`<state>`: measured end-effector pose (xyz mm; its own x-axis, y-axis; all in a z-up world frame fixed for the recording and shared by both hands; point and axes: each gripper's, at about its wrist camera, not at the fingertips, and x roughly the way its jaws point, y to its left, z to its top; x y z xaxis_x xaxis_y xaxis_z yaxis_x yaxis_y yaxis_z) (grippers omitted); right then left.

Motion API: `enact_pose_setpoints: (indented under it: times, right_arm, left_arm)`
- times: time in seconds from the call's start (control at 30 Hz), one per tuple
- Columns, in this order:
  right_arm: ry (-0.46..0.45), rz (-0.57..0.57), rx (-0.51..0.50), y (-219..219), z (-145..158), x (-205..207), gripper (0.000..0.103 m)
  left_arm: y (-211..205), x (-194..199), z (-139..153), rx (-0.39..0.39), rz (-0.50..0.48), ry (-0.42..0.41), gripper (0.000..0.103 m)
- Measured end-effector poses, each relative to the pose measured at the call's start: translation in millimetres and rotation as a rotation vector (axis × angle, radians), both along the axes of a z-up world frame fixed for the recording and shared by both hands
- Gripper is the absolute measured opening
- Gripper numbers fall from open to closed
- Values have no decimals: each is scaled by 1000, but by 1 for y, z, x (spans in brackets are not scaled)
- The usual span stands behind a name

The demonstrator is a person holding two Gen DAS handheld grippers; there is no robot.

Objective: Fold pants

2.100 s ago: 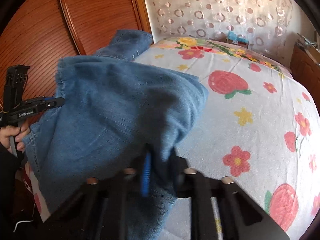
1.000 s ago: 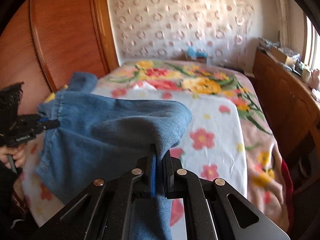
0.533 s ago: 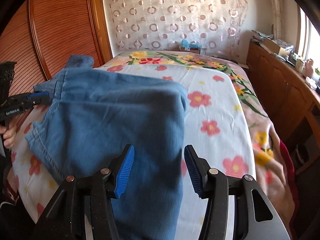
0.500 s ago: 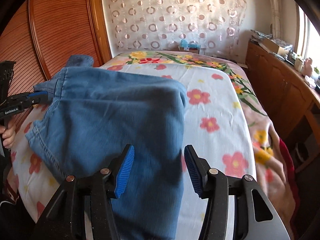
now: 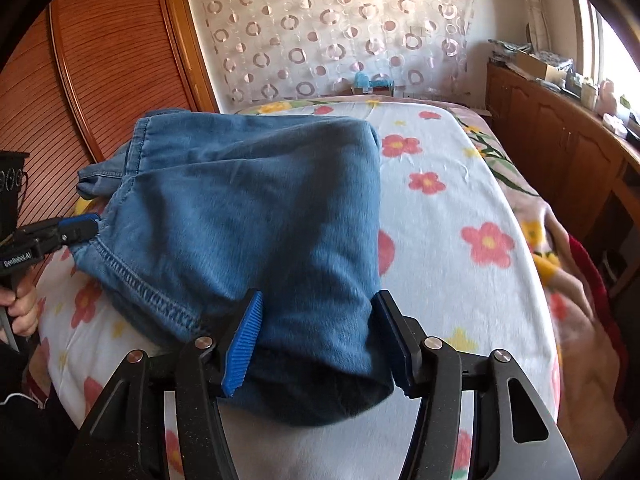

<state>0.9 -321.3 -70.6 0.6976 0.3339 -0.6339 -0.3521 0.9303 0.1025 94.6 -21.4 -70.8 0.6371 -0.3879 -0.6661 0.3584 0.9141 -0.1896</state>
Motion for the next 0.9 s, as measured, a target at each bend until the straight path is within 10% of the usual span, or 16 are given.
enact_pose_setpoints:
  times: [0.2, 0.9]
  right_arm:
    - [16, 1, 38, -7, 2, -7, 58]
    - [-58, -1, 74, -26, 31, -35, 53]
  left_arm:
    - [-12, -8, 0, 35, -35, -24, 9]
    - [14, -27, 6, -4, 19, -26, 7]
